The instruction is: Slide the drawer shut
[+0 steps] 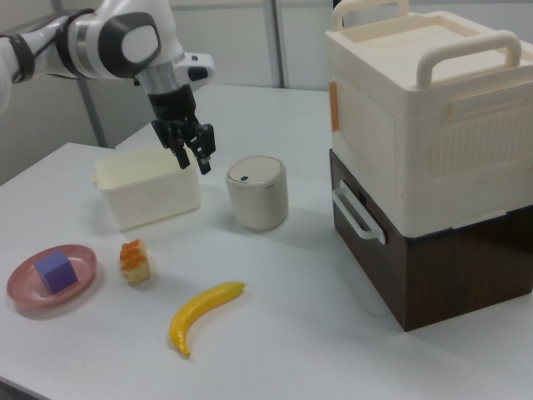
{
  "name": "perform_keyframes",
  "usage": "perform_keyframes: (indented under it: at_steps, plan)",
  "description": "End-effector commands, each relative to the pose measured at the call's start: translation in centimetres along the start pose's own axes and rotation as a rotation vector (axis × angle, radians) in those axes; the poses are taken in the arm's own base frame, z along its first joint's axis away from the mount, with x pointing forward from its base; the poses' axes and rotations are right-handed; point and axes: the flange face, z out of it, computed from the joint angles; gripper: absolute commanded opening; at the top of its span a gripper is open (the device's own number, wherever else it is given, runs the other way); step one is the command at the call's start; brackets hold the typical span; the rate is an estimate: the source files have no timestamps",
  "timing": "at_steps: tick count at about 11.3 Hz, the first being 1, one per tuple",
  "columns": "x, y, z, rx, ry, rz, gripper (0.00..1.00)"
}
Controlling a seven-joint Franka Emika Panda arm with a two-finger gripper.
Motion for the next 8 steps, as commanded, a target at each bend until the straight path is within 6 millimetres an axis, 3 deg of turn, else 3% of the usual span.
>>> perform_keyframes:
  at_steps: [1, 4, 8]
  plan:
    - [-1.6, -0.2, -1.9, -0.012, -0.026, -0.062, 1.0]
    - [-2.5, -1.4, -3.1, -0.013, -0.029, -0.078, 1.0]
    - [-3.5, -1.6, -2.9, -0.014, -0.096, -0.093, 1.0]
